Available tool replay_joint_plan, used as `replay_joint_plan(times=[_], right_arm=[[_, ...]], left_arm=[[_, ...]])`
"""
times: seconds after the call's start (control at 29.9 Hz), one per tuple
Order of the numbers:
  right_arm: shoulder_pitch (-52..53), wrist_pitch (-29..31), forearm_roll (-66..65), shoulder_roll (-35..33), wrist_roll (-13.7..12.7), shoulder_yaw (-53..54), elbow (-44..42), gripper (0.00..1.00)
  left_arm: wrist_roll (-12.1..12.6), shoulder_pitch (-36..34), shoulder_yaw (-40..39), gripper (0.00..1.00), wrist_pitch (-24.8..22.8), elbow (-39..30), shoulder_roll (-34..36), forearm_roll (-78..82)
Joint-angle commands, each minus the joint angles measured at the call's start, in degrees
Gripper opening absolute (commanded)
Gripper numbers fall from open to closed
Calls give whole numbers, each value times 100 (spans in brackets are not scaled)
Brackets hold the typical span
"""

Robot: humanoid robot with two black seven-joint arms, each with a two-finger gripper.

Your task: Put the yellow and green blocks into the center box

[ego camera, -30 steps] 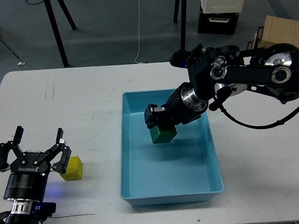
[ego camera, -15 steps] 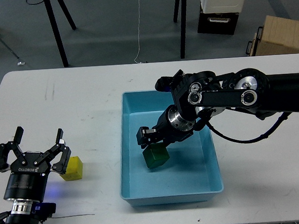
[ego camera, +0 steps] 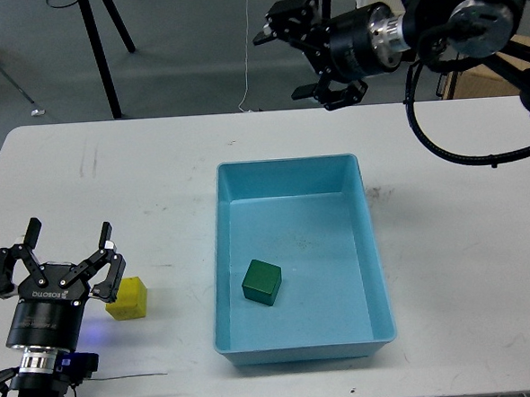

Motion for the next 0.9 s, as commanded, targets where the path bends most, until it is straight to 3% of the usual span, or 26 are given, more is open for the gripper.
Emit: replay_joint_plan(times=[0.0,0.1,0.37,0.63,0.87], right_arm=[[-1281,355,1287,-693,511,1447,-11,100],[-2502,355,1992,-940,899,2521,-29,100],[-5263,355,3162,-993,1180,4535,356,100],[-7558,355,3093,-160,1216,5310,1841,100],[-8482,355,2952,167,1216,5626,2520,100]], left_arm=[[-2,-27,-39,100,0,-2,16,-9],[16,-44,-74,100,0,-11,43,-17],[-11,-229,-276,100,0,-81,122,-53],[-116,-492,-584,100,0,-107,87,-70],[-353,-493,-969,100,0,-107,60,-79]])
